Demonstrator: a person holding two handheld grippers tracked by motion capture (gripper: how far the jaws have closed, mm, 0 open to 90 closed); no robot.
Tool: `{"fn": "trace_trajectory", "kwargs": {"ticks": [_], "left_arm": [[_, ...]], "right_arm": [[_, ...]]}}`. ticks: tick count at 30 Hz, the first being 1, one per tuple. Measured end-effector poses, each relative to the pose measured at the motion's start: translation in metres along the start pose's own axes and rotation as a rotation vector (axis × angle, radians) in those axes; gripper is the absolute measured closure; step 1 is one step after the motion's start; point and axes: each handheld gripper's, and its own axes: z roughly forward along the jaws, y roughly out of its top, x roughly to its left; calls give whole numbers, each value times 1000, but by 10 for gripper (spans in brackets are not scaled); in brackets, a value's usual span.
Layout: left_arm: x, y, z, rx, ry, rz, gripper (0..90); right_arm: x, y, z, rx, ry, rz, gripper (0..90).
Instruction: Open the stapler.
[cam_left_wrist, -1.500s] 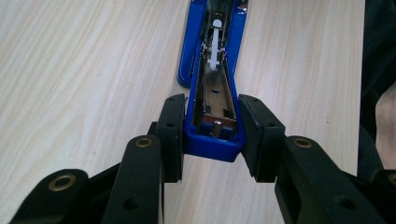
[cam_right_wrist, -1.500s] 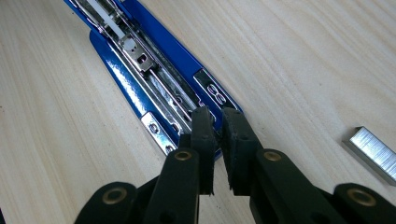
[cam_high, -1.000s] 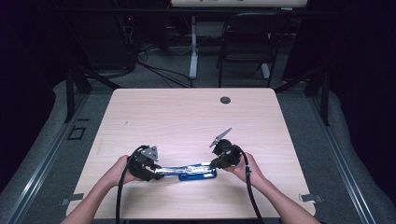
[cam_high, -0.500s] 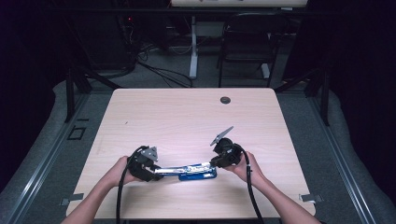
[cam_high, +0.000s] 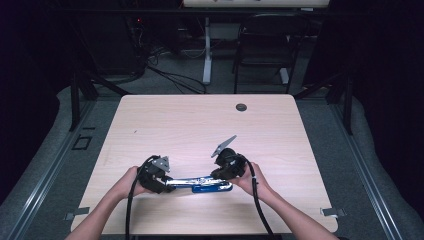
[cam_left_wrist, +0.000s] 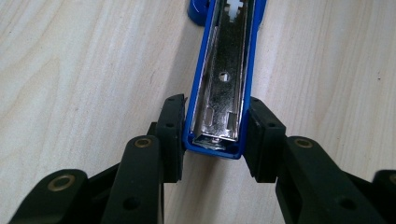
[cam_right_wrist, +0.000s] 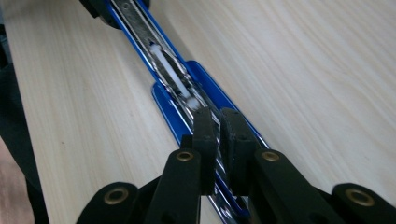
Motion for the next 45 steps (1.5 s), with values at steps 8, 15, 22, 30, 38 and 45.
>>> {"fn": "trace_trajectory", "kwargs": {"ticks": [8,15,22,30,38,45], "left_arm": [[0,0,0,-2,-3,-3,637],[1,-1,0,-2,-4,-3,636],[-1,0,-2,-3,2,-18,624],[-2,-4,-17,-54,24,-26,564],[-6,0,-16,-96,59,2,694],[-5,-2,-13,-108,43,2,695]], "right_arm": [[15,22,27,-8,51,-35,866],[21,28,45,4,57,-49,879],[19,26,45,-11,59,-45,897],[20,25,45,-14,59,-42,897],[20,25,45,-14,57,-42,899],[18,25,45,-13,55,-41,895]]}}
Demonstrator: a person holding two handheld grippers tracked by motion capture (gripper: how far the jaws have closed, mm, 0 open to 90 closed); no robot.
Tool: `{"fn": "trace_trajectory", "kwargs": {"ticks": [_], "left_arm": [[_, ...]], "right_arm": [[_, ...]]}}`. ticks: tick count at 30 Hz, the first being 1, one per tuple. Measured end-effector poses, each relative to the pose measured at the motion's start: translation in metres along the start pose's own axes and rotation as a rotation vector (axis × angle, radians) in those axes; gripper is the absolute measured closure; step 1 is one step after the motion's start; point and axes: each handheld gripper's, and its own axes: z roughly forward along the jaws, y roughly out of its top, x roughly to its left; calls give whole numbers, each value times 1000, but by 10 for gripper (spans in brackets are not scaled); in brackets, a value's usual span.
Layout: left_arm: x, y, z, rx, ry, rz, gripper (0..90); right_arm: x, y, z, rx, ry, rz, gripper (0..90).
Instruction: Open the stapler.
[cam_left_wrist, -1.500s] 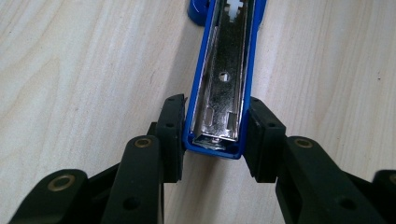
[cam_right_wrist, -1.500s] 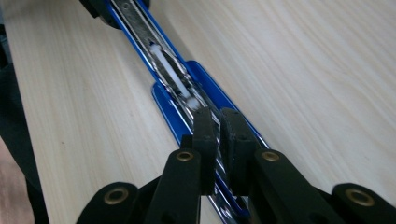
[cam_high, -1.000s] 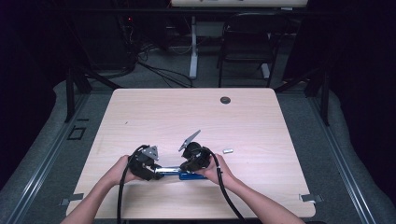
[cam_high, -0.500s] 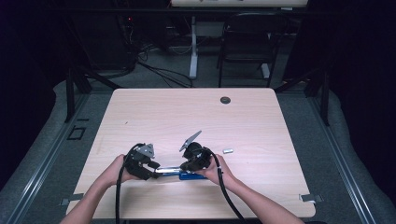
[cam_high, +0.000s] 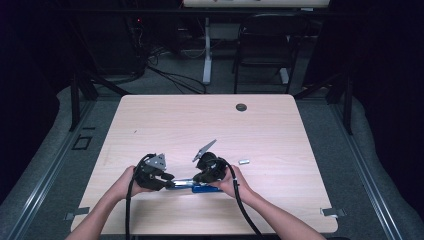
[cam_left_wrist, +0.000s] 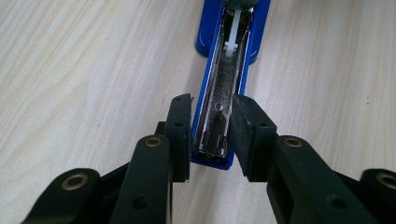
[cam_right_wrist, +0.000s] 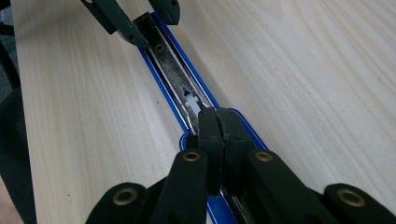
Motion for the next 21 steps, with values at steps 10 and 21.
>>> {"fn": "trace_trajectory", "kwargs": {"ticks": [10,21], "left_arm": [[1,-1,1,-12,-5,-11,696],[0,-2,1,-29,-1,-22,694]], "right_arm": [[-10,-5,-18,-34,-16,39,807],[-26,-15,-44,-14,-67,86,509]]}}
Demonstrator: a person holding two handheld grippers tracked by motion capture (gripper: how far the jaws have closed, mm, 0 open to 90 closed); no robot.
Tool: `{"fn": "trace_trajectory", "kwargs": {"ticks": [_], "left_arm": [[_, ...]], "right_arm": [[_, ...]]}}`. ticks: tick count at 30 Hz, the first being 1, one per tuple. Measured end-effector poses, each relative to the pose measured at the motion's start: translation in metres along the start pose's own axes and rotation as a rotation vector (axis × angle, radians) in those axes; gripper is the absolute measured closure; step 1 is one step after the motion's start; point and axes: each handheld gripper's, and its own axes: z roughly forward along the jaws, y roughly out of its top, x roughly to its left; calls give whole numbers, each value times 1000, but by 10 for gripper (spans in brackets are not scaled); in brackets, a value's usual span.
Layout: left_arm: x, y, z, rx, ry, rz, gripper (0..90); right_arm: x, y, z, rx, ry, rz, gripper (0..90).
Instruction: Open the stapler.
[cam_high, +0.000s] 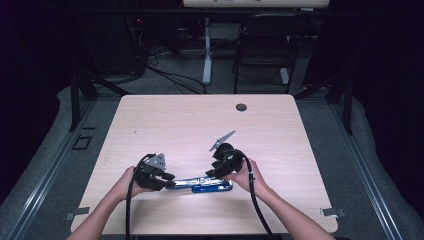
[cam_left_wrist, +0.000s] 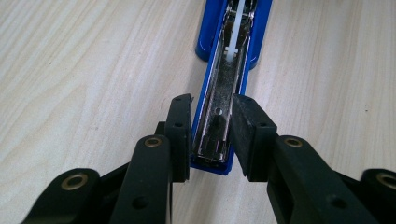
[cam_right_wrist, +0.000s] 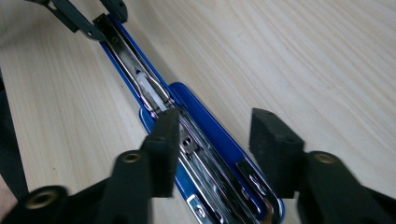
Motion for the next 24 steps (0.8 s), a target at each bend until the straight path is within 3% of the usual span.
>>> {"fn": "trace_trajectory", "kwargs": {"ticks": [9,19,24], "left_arm": [[-1,1,-1,12,17,1,694],[-1,1,0,8,15,2,694],[-1,1,-1,9,15,6,695]], "right_arm": [[-18,-14,-17,50,-52,30,244],[-43,-31,-34,70,-88,95,88],[-59,-33,-41,41,-117,135,49]]}}
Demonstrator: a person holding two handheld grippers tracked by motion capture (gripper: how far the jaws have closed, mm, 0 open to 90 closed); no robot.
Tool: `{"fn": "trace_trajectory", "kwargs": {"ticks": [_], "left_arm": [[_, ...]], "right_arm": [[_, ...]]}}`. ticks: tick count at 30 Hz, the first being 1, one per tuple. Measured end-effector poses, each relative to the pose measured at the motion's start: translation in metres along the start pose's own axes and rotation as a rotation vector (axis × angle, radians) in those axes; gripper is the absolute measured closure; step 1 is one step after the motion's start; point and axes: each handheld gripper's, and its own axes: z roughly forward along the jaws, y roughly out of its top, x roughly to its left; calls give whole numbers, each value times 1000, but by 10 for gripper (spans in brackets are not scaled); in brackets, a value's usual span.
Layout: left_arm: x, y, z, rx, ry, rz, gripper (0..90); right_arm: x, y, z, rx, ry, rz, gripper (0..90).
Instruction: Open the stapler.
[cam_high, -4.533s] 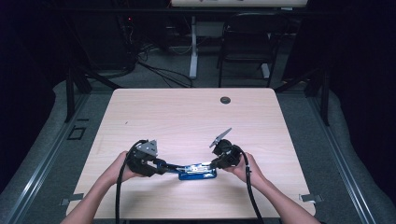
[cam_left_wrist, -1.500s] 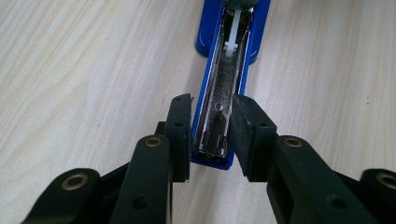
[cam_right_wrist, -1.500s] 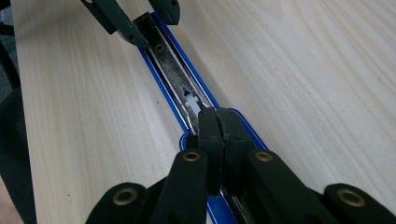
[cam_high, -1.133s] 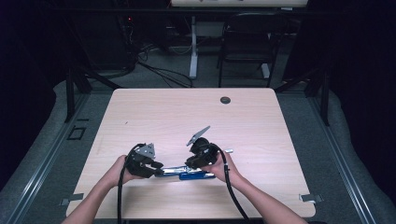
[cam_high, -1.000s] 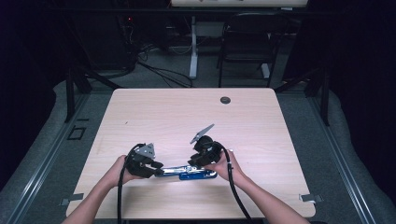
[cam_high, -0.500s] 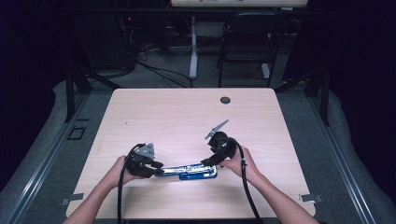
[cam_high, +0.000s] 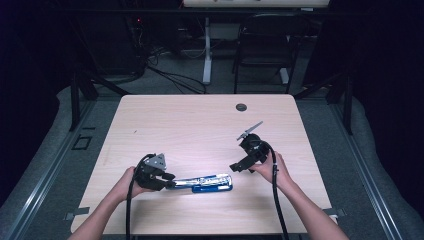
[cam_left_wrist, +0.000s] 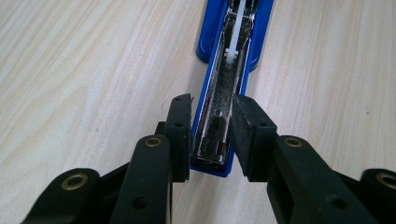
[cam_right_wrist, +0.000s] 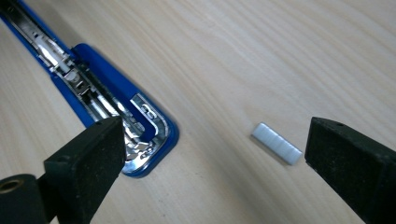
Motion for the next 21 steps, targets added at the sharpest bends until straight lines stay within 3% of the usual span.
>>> {"fn": "trace_trajectory", "kwargs": {"ticks": [6,7,12,18,21], "left_arm": [[1,0,0,3,-1,4,695],[1,0,0,3,-2,4,695],[1,-1,1,-14,-15,0,695],[0,0,0,4,-1,4,695],[0,0,0,3,-2,4,695]], "right_arm": [[-13,1,-1,-20,-19,54,25],[-16,1,-2,-1,-19,44,25],[-23,-1,-1,-8,-39,67,47],[-28,0,0,-9,-62,93,156],[-31,0,5,-5,-98,114,267]]}}
